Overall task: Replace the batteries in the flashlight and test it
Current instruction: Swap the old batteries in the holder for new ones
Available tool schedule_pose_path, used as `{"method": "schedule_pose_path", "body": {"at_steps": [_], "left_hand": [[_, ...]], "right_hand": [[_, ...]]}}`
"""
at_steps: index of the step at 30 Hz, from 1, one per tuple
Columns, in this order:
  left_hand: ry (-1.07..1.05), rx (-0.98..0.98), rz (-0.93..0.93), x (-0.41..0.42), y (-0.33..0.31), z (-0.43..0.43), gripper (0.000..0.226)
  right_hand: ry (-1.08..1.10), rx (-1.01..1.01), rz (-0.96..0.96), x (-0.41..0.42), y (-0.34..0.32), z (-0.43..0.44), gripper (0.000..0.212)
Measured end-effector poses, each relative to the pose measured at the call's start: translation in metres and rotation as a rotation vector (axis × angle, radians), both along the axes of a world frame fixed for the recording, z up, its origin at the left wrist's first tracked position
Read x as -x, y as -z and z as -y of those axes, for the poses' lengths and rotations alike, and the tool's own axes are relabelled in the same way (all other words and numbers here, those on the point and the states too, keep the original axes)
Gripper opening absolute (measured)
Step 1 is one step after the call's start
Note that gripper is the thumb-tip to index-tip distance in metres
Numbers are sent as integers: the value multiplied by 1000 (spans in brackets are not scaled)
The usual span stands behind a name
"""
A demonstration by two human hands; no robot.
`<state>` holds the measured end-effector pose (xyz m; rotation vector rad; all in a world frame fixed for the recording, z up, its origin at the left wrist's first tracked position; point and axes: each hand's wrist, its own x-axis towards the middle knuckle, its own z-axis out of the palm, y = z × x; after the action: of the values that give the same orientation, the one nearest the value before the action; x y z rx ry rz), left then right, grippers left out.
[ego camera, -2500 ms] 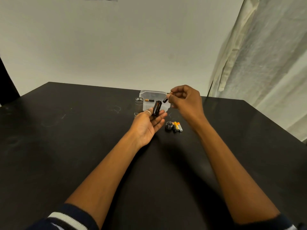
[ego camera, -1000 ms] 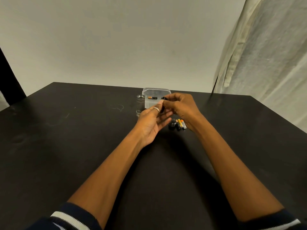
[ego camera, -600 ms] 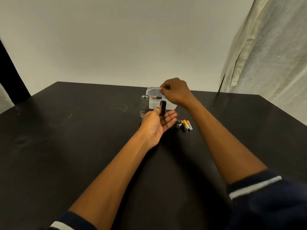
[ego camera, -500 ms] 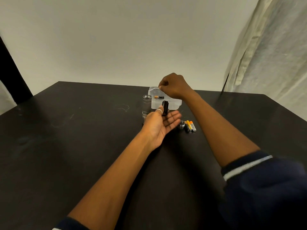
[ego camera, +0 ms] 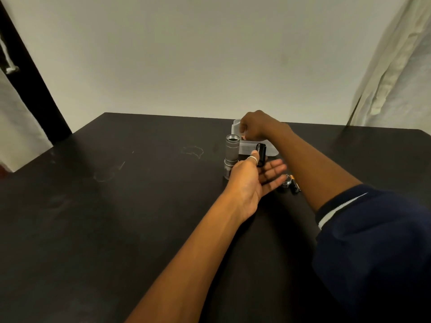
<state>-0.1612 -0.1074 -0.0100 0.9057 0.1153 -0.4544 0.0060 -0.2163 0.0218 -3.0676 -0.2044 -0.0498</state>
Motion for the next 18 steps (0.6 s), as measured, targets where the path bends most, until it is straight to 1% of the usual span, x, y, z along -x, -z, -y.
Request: {"method": "schedule_pose_path", "body": {"at_steps": [4,7,10,12,14,16,18], "left_hand": [[12,7,0,1,0,0,40],[24,24,-4,0,0,-2,37],[33,47,-22,0,0,-4,35],[39,58,-34,0,0,-6,36],[51,52,-26,2,0,-7,38],[64,47,-4,2,1,-8,38],[80,48,22,3,2,-9,39]], "right_hand": [[-27,-38,21,6,-5,4,28],[-39,-167,134,23,-21,8,23],[4,-395,247,54,-37,14,15],[38,-611,297,82,-42,17,11],[69,-817,336,111,-43,20,12],[102,-985,336,136,-39,23,14],[117,-1092,315,155,-32,23,14]]}}
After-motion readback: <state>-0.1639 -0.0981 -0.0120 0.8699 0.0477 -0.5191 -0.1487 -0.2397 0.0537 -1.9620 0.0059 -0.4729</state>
